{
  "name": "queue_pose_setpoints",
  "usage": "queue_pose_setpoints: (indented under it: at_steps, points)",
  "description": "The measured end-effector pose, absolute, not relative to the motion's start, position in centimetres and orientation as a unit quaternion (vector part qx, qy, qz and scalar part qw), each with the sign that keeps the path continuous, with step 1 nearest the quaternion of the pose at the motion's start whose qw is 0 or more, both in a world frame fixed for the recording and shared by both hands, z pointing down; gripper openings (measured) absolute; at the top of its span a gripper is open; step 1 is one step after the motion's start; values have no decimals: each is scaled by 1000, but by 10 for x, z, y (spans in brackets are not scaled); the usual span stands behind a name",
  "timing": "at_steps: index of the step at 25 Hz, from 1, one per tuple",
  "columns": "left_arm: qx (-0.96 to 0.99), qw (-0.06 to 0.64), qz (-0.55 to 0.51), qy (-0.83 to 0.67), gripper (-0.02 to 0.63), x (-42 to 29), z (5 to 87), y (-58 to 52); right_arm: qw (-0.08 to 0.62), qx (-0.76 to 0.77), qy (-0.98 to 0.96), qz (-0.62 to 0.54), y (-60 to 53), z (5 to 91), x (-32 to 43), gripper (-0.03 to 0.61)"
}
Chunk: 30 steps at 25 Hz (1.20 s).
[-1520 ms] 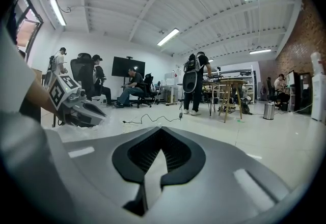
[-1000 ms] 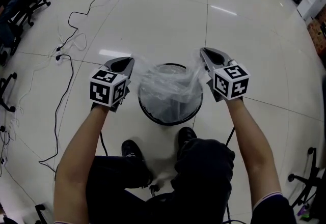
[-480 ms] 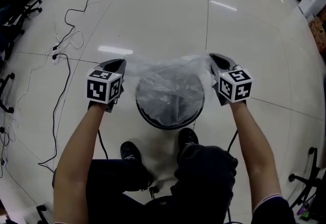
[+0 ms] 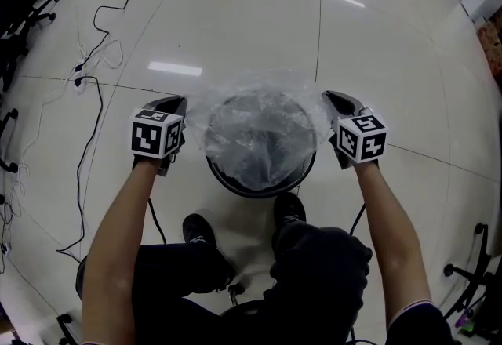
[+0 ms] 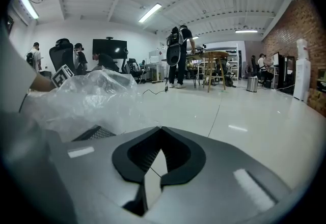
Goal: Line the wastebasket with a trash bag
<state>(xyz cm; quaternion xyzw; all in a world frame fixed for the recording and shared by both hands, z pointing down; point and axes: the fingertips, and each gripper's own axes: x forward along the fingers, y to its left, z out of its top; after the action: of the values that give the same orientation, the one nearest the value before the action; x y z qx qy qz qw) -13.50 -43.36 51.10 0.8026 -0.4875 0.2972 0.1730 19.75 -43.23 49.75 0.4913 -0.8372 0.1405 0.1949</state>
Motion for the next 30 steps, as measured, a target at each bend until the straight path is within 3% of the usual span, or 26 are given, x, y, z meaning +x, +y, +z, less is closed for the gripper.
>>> queue_pose_setpoints:
  at_steps: [16,22,24,27,30]
  points:
    - [793,205,356,-450,12,-132,542,-394,218,479,-831,178,-395,534,202,2]
    - [810,207,327,-441,17,-130,526,-386,207,479,-833,185,-391,525,199,3]
    - [813,197,323,-442,44,-129,514,-388,201,480,-835,180,-393,514,198,13]
    - [816,182,321,-444,105,-128,500,-388,196,481,-837,169,-393,498,198,90]
    - [821,170,317,-444,168,-129,485,-384,193,478,-841,163,-387,483,198,120]
